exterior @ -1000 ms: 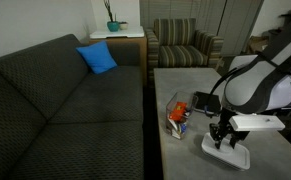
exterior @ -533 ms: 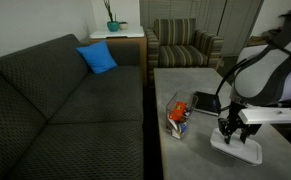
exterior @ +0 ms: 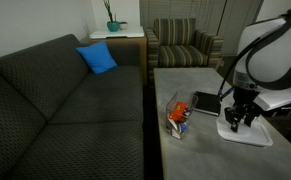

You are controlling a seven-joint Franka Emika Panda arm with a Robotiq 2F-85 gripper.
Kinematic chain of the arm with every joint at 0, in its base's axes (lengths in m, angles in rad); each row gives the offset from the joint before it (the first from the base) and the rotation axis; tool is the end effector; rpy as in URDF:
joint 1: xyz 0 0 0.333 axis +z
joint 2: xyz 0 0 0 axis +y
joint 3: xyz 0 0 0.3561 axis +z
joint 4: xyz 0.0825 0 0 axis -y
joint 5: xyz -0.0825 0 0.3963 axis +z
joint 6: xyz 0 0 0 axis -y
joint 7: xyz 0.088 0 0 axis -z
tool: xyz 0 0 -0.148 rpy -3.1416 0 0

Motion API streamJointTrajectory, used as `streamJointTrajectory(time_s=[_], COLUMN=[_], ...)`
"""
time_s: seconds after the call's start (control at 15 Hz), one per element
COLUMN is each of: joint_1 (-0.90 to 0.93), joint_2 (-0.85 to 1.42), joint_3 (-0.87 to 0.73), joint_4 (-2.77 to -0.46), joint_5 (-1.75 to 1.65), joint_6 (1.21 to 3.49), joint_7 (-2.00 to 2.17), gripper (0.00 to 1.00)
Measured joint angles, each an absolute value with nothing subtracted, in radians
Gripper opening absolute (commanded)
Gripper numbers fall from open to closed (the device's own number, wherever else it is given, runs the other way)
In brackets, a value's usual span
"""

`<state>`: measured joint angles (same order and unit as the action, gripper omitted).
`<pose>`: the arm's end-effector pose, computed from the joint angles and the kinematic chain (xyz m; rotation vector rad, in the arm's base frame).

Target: Put the white lid on the storage bowl then push the button on the lid

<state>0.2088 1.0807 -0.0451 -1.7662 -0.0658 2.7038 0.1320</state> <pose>0.6053 0.0991 -0.0859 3.0446 0.1742 -0.2016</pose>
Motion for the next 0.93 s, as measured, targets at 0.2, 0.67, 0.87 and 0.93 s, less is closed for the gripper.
streamJointTrajectory(time_s=[0.2,0.67,0.87,0.93], joint_1=[0.213,0.214,0.225,0.239], joint_2=[1.039,1.034,1.044,1.046], joint_3=[-0.045,-0.044,-0.056,-0.074], joint_4=[-1.809,-1.822,-1.816,-1.813], joint_5=[-0.112,-0.113,-0.121,-0.143], joint_6=[2.704,2.704,2.712,2.72], joint_7=[0.077,0.07,0.074,0.074], gripper=[0.54,0.29,0.29,0.29])
